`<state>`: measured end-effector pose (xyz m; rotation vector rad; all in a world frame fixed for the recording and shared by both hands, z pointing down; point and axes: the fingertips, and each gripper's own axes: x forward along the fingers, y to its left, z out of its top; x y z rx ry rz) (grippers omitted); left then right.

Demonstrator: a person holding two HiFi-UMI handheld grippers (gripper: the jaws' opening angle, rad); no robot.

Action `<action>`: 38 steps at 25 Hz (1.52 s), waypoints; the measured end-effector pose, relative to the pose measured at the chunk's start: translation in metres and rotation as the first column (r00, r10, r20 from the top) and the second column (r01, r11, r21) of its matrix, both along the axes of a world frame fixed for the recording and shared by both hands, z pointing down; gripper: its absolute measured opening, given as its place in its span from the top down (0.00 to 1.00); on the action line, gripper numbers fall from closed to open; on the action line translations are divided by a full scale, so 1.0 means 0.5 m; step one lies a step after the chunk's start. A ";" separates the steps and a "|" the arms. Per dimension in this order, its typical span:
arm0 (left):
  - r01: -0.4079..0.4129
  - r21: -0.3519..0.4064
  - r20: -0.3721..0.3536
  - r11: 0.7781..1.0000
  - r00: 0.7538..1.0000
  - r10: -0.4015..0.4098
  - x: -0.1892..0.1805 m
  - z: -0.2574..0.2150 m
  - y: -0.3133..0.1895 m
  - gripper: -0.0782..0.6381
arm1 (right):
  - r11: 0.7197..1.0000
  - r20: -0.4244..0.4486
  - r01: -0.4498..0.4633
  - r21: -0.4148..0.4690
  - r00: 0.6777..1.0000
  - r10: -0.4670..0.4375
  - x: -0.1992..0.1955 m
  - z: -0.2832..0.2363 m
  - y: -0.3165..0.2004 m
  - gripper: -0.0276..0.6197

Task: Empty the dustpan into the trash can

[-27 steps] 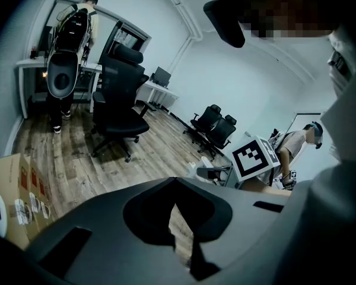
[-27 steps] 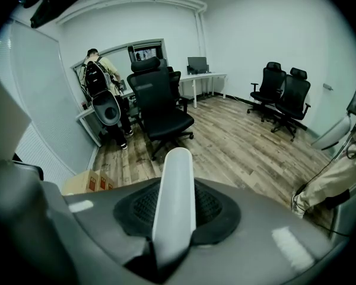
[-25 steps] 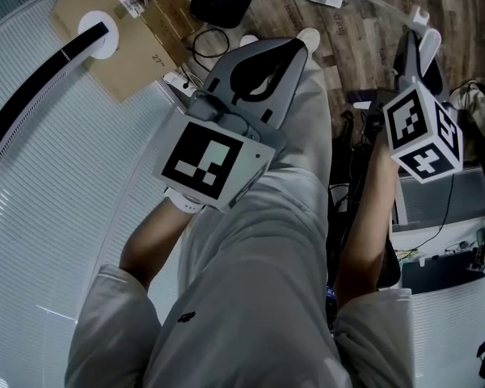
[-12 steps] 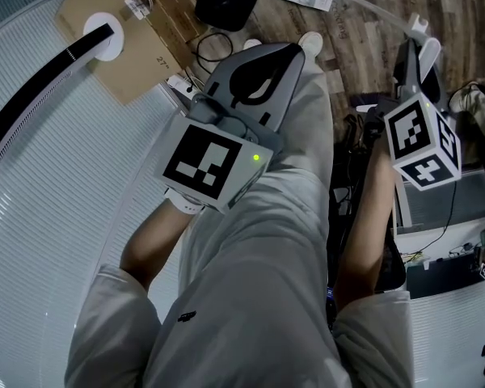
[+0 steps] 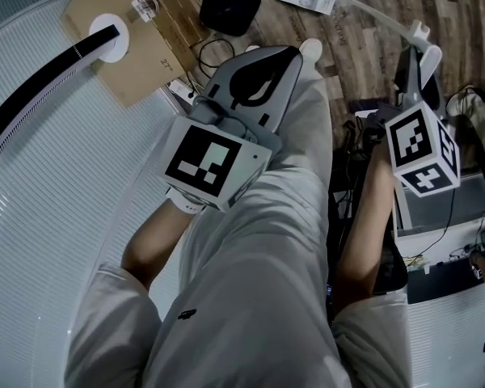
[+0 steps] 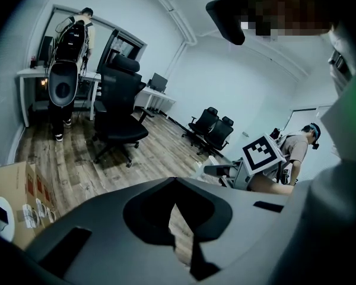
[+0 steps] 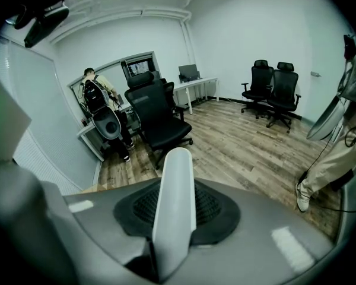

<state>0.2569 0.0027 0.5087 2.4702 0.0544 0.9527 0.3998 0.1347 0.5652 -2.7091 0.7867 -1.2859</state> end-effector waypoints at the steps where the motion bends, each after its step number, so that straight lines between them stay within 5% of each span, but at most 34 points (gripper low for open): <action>1: 0.000 0.002 -0.003 1.000 1.000 0.000 -0.001 -0.005 0.000 0.88 | 1.000 -0.003 -0.003 0.003 1.000 0.003 0.000 -0.008 0.002 0.79; 38: 0.098 0.095 -0.133 0.991 0.988 -0.085 -0.107 -0.241 0.005 0.88 | 0.992 -0.052 -0.027 0.125 0.998 0.034 -0.076 -0.342 0.063 0.79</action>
